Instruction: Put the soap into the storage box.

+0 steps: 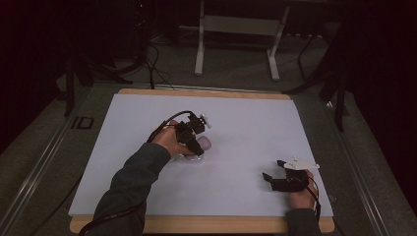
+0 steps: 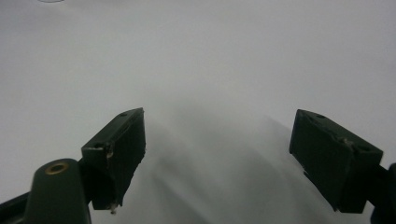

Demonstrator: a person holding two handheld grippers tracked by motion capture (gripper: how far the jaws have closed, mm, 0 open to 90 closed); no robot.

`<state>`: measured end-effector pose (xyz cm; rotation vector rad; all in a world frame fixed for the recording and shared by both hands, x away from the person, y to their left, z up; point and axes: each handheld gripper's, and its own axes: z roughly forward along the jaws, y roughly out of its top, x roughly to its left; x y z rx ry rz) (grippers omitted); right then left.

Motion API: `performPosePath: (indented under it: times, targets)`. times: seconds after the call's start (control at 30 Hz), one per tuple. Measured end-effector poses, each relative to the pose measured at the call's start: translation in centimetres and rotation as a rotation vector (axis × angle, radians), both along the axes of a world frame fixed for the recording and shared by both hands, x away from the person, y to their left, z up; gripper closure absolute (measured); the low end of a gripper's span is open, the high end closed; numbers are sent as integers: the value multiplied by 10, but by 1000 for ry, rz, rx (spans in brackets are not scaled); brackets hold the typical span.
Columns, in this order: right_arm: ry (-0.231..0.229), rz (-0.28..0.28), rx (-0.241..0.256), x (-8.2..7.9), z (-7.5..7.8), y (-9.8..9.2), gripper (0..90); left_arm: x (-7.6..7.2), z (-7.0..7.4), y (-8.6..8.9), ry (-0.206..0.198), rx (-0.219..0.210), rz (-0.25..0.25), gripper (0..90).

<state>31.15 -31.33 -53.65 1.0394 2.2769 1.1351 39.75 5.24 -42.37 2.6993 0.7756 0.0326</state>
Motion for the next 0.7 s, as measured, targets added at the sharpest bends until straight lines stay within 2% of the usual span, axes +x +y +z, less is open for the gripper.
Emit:
performPosePath:
  times: [0.33,0.7]
  targets:
    - [-1,0,0,0,0,0,182,2,4,11,-3,-7,21,500]
    - [-2,1,0,0,0,0,182,5,10,24,-11,-40,53,500]
